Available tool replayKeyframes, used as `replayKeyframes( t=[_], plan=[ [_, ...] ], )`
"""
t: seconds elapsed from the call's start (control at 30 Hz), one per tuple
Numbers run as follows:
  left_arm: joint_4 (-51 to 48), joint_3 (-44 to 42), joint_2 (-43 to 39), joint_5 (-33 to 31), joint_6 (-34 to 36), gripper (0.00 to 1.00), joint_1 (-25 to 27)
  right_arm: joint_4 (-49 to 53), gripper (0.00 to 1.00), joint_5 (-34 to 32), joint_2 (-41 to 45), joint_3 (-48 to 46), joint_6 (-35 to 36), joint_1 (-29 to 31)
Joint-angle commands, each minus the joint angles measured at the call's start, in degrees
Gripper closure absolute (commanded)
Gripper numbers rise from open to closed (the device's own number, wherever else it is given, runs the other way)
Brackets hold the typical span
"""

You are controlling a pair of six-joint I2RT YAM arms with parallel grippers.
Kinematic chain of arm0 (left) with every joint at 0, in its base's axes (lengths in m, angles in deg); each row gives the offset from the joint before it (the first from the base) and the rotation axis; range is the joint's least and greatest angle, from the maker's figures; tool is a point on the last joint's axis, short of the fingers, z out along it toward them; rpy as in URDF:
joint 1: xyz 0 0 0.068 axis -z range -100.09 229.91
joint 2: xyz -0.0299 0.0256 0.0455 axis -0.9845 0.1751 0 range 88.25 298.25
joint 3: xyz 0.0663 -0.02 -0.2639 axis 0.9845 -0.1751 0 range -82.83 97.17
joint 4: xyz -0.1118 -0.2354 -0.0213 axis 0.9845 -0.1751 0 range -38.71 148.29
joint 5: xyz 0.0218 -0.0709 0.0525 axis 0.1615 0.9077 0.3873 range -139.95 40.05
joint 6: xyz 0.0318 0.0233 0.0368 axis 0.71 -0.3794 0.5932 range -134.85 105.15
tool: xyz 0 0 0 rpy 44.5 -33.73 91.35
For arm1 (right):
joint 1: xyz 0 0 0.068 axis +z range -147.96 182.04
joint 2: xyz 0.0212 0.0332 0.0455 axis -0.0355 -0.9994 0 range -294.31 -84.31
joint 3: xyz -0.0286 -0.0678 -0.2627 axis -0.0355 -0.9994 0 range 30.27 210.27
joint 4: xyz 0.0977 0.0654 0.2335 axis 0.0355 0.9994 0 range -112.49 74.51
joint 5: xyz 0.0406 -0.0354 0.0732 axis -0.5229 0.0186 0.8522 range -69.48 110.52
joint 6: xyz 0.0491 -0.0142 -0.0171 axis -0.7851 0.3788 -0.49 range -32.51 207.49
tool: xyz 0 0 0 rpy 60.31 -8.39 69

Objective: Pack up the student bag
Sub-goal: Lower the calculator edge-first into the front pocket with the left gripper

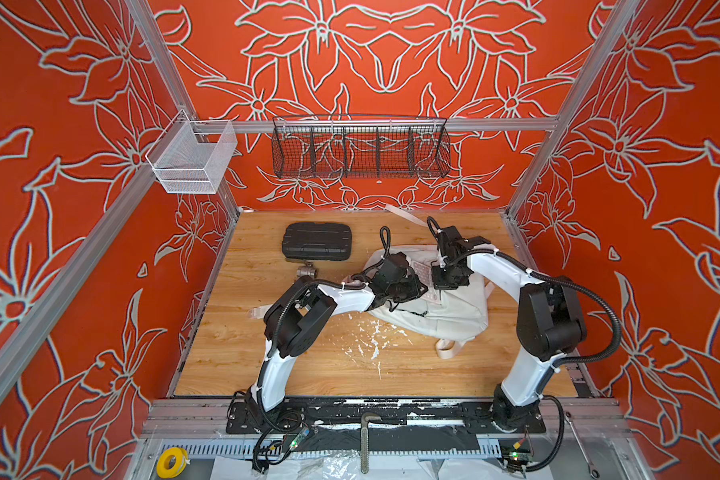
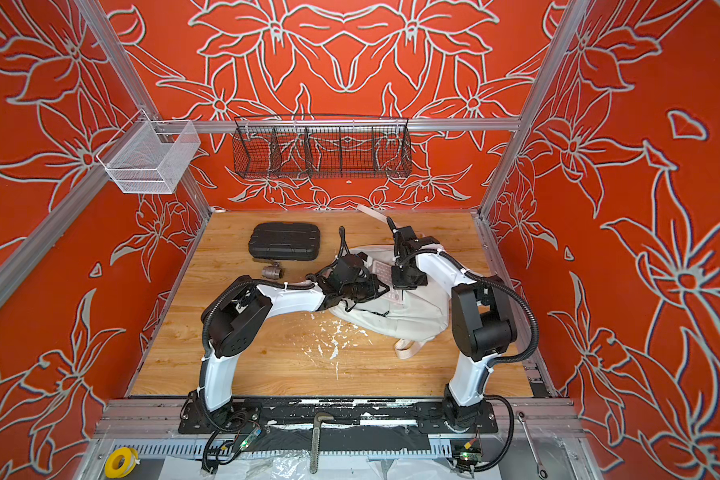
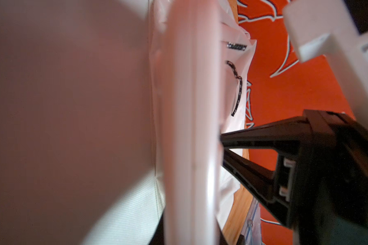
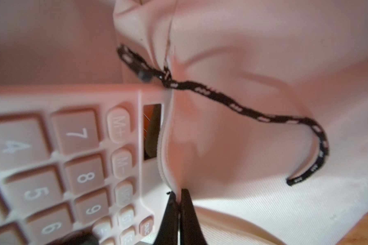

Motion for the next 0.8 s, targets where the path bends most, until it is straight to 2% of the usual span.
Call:
replayKeyframes(
  t=[0.0,0.17,0.3,0.57,0.6,0.77],
  plan=[
    [11.58,-0.59,0.23,4.34,-3.68,1.0,-0.87,0.02,1.0,8.01,2.11,1.56,0.27,0.19],
    [19.64,-0.91,1.66,11.72,-5.65,1.0,-1.54,-2.87,1.0,17.04,4.73,1.13,-1.9,-0.95],
    [24.13,-1.05,3.29,16.07,-7.39,1.0,-1.44,-3.68,1.0,20.35,5.34,2.12,-1.59,-1.49],
    [18.94,0.0,3.45,18.13,-2.5,1.0,-0.26,-10.5,1.0,28.81,7.25,-0.53,1.22,-1.76],
    [17.68,-0.04,3.13,17.57,-1.6,0.98,-0.11,-10.36,1.0,28.89,6.79,-0.56,1.5,-1.72],
    [11.6,-1.0,0.55,14.6,2.69,0.67,0.13,-9.95,1.0,27.8,6.74,-2.98,2.24,-1.87]
  ],
)
